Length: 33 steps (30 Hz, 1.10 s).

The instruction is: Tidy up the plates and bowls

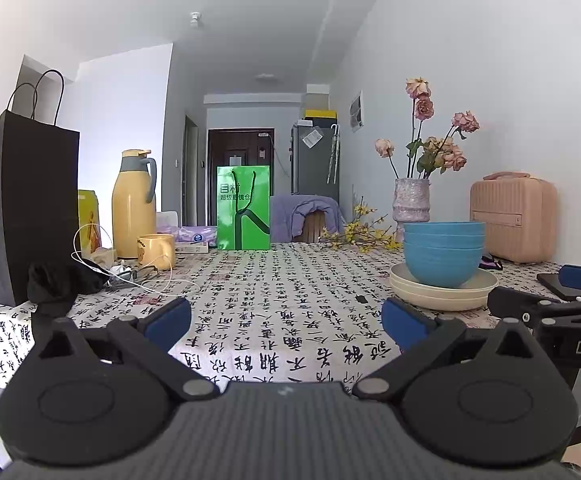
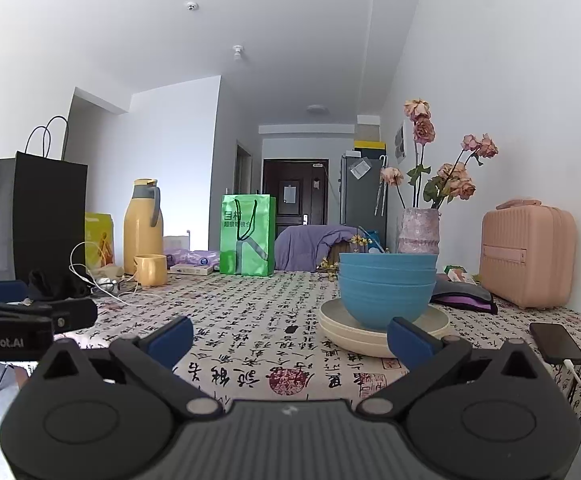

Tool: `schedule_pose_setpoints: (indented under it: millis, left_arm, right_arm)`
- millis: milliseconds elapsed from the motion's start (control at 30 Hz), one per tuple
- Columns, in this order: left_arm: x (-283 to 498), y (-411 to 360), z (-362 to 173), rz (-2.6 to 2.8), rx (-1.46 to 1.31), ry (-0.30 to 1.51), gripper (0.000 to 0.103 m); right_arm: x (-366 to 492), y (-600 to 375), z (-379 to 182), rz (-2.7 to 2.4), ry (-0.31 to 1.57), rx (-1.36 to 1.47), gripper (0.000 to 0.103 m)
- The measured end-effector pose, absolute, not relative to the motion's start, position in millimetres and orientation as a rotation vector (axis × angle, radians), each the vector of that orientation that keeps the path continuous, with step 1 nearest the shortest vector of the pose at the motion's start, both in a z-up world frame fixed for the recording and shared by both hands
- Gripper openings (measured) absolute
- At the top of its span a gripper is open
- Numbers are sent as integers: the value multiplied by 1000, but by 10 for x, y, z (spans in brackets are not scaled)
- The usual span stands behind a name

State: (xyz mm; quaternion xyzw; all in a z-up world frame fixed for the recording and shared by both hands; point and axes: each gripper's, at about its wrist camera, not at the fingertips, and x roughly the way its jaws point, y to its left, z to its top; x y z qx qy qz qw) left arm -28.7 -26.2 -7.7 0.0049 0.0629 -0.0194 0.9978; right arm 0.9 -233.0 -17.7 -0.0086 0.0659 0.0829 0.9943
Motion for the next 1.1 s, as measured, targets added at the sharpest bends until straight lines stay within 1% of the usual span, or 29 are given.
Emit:
schedule_pose_setpoints:
  millis: [1100]
  left_arm:
    - [-297, -260, -70, -45, 22, 116, 103]
  right_arm:
    - [33, -2344, -203, 159, 152, 6, 103]
